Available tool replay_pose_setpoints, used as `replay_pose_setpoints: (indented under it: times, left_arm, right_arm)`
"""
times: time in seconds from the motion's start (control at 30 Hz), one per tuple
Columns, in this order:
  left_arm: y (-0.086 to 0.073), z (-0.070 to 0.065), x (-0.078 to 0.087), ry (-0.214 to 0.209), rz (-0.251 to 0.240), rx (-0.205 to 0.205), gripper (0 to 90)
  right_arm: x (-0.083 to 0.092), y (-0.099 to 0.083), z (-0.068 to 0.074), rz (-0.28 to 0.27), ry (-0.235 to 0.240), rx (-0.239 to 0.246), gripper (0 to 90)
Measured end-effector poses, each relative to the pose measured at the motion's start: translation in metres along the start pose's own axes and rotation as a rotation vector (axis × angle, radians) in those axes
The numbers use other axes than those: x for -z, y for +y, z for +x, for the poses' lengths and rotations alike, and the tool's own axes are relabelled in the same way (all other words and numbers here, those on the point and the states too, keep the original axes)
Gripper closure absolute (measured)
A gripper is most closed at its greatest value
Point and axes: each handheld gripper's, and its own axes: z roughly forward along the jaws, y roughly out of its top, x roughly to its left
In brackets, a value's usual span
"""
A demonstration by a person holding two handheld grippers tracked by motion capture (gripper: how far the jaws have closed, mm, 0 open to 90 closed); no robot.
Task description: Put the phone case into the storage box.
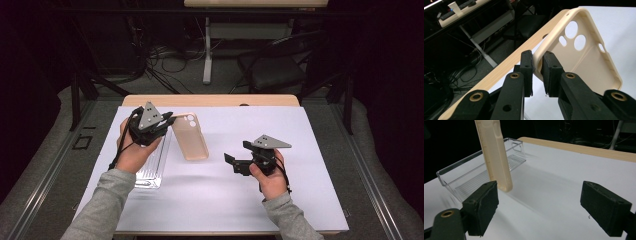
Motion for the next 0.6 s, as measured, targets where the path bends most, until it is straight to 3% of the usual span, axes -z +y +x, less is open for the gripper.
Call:
replay_pose_setpoints:
  times: [0.3,0.6]
  left_arm:
    - [0.004,0.025,0.003,0.042,0.007,-0.014,79.6]
    - [0.015,0.054,0.01,0.11,0.01,-0.058,79.6]
  right_arm:
    - [-0.001,-0.002,-0.003,0.012,-0.017,-0.003,14.1]
    - [0.001,-0.003,-0.006,0.011,-0.044,0.006,14.1]
